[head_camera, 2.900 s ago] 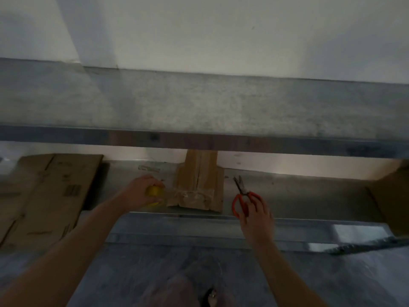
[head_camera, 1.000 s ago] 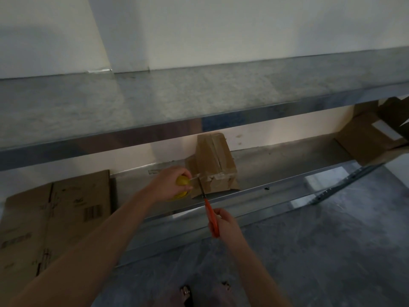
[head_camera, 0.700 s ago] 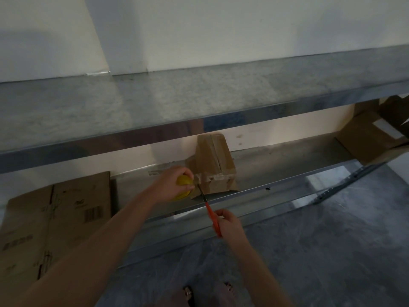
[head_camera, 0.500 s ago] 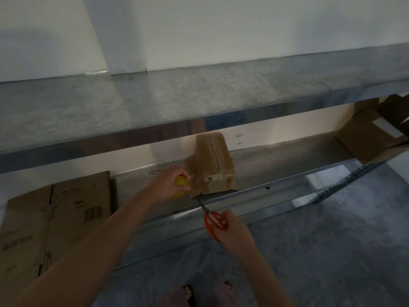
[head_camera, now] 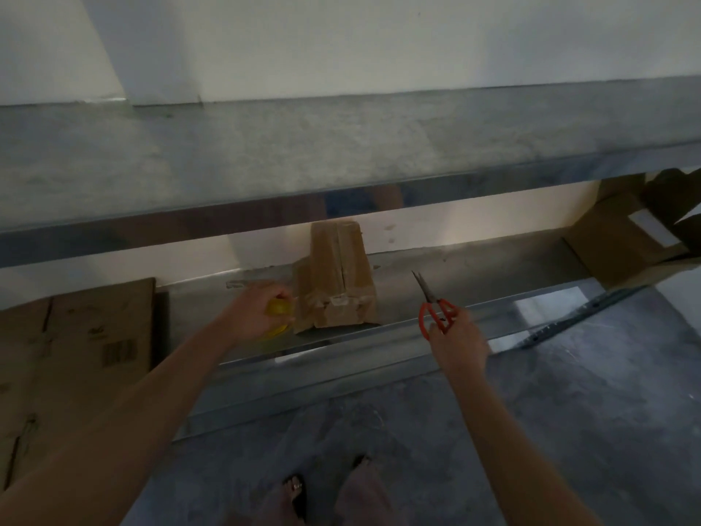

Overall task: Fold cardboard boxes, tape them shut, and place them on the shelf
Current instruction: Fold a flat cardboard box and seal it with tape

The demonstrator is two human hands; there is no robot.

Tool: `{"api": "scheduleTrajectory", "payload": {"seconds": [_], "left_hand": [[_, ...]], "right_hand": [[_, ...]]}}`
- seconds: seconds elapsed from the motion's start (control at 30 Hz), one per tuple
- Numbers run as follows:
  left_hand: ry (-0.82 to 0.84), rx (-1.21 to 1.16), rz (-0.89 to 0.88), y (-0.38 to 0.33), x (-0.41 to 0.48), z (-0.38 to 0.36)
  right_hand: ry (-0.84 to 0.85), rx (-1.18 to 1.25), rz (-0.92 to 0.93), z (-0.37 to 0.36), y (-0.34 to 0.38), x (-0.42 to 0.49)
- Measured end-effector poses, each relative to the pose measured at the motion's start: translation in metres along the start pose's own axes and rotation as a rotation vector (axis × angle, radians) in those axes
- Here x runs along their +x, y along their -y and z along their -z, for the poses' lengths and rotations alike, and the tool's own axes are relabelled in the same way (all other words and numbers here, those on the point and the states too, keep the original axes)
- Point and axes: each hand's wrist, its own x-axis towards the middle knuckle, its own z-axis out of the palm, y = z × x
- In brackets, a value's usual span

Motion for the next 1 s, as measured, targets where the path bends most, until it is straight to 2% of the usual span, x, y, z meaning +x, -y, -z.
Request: {"api": "scheduleTrajectory", "payload": {"seconds": [0.23, 0.37, 0.53, 0.6, 0.7, 0.77, 0.87, 1.0], "left_hand": [[-0.051, 0.055, 0.063, 0.005, 0.001, -0.012], [-0.102, 0.056, 0.119, 0.003, -0.001, -0.016], [-0.087, 0.057, 0.148, 0.000, -0.003, -0.017], [-0.093, 0.046, 0.146, -0.001, -0.003, -0.015], [-0.081, 0.048, 0.124, -0.002, -0.005, -0.011], [-0.057, 0.047, 0.104, -0.001, -0.007, -0.010], [-0.031, 0.036, 0.072, 0.001, -0.009, -0.007], [-0.032, 0.008, 0.021, 0.000, -0.010, -0.004]], "right_hand": [[0.009, -0.021, 0.136, -0.036, 0.007, 0.074], [0.124, -0.030, 0.173, -0.041, 0.001, 0.094], [0.142, -0.322, 0.270, -0.039, -0.009, 0.098], [0.102, -0.258, 0.324, -0.037, -0.012, 0.088], [-0.050, -0.093, 0.564, -0.029, -0.009, 0.046], [-0.056, 0.009, 0.639, -0.025, 0.006, 0.000], [0.022, 0.124, 0.619, -0.031, 0.042, -0.062], [0.046, 0.261, 0.476, -0.055, 0.091, -0.091]]}}
